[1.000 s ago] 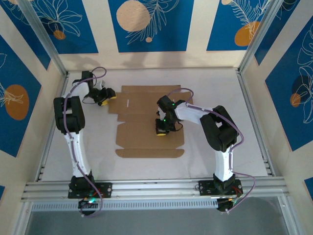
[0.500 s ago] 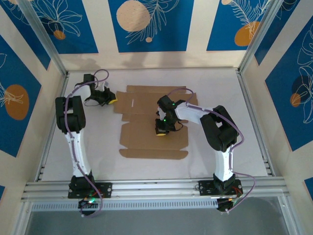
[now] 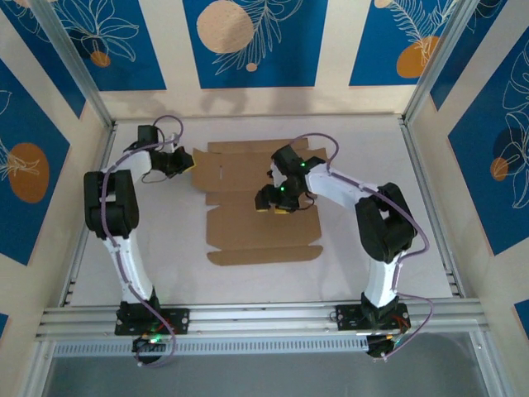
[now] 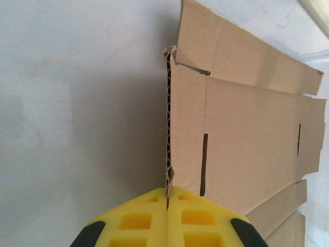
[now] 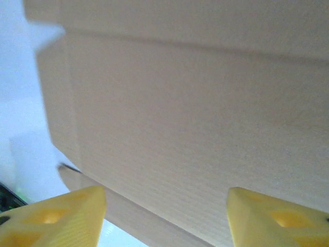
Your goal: Fold the paper box
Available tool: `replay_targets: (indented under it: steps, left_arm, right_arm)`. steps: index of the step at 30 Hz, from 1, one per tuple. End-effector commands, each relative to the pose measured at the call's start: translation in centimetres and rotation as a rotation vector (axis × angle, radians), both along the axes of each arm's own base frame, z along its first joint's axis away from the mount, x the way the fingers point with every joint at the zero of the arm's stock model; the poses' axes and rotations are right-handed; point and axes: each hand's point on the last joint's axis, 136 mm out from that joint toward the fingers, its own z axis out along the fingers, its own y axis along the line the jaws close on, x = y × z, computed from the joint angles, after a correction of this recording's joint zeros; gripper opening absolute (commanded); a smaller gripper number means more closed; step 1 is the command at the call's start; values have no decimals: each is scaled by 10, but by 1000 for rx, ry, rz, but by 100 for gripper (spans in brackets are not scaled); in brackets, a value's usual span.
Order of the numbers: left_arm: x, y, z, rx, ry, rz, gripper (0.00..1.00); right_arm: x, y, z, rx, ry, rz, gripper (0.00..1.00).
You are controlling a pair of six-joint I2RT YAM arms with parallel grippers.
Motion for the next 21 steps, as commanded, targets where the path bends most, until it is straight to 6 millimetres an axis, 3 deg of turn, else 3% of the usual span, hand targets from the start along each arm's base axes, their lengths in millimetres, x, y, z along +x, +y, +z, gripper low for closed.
replay_targets:
  steps: [1,5,10,16,21]
  left_arm:
    - [10,-6,40,2,-176,16,0]
    - [1,-18,64,-3,-323,-11,0]
    - [-15,-37,88,67,-508,-89,0]
    - [-33,-57,111,111,-749,-146,0]
    - [-41,-66,111,208,-830,-189,0]
  right_arm:
    - [22,-10,62,44,-112,-72,82]
    - [52,-26,113,80,-204,-177,83]
    - [84,-33,148,81,-338,-187,80]
    - [122,-45,178,76,-415,-192,83]
    - [147,-69,171,-6,-288,-382,82]
